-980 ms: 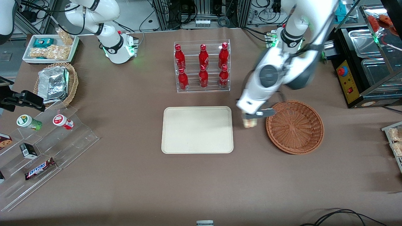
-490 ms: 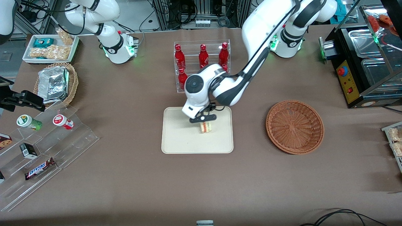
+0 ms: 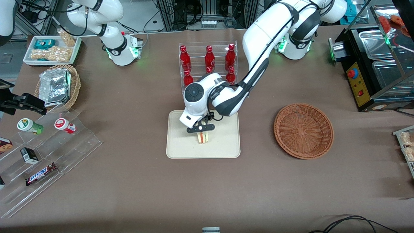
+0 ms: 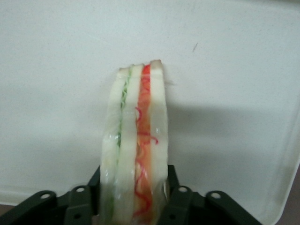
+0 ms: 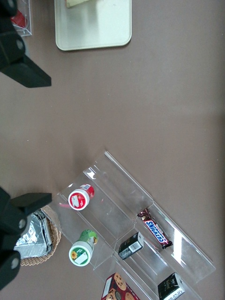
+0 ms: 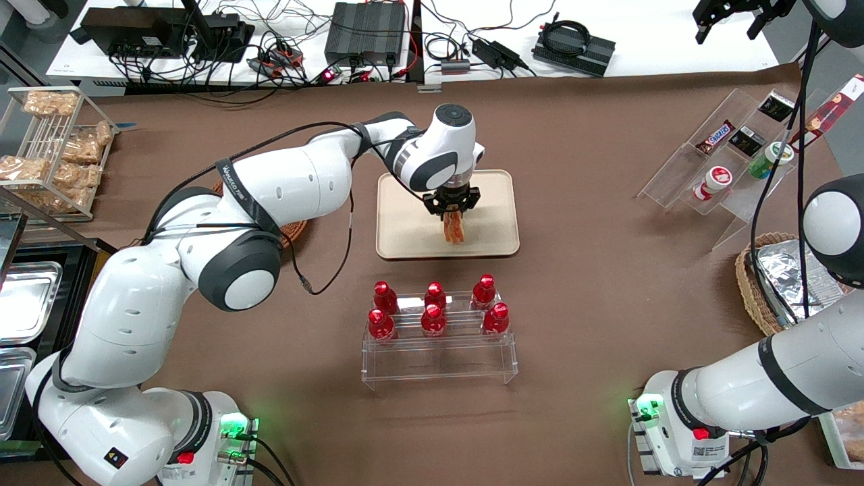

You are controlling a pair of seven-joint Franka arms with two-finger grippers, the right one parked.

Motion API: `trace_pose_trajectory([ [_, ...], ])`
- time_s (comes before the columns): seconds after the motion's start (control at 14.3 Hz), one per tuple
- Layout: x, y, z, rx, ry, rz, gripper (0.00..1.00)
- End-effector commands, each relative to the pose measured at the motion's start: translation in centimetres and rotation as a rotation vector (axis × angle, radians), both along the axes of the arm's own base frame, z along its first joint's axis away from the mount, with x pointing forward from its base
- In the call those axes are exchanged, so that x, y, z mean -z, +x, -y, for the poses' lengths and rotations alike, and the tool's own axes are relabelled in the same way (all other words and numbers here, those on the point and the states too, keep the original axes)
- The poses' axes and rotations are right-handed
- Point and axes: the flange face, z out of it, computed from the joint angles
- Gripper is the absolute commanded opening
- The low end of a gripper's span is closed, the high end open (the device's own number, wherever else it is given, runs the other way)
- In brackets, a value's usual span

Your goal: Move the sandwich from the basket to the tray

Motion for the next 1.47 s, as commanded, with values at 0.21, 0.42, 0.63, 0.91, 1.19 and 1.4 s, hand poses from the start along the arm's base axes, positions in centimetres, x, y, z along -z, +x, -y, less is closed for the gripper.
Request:
trace_pose_trajectory([
  [0.21,-7.5,3.9,-3.6,-0.101,0.035,0.020,1.00],
  [0.42,-18.5,7.0,-11.3,-0.127,-0.027,-0.081,1.00],
  [0.63,-24.4,8.8,-22.1,-0.087,-0.004,-0.240,1.00],
  [0.91,-28.5,9.3,-39.2,-0.032,0.008,-0.346,1.00],
  [1.19,-29.5,8.2,-52.0,-0.054,0.046,-0.329,1.00],
  [1.4,-31.3,4.9,-53.7,-0.083,0.080,-0.224,1.00],
])
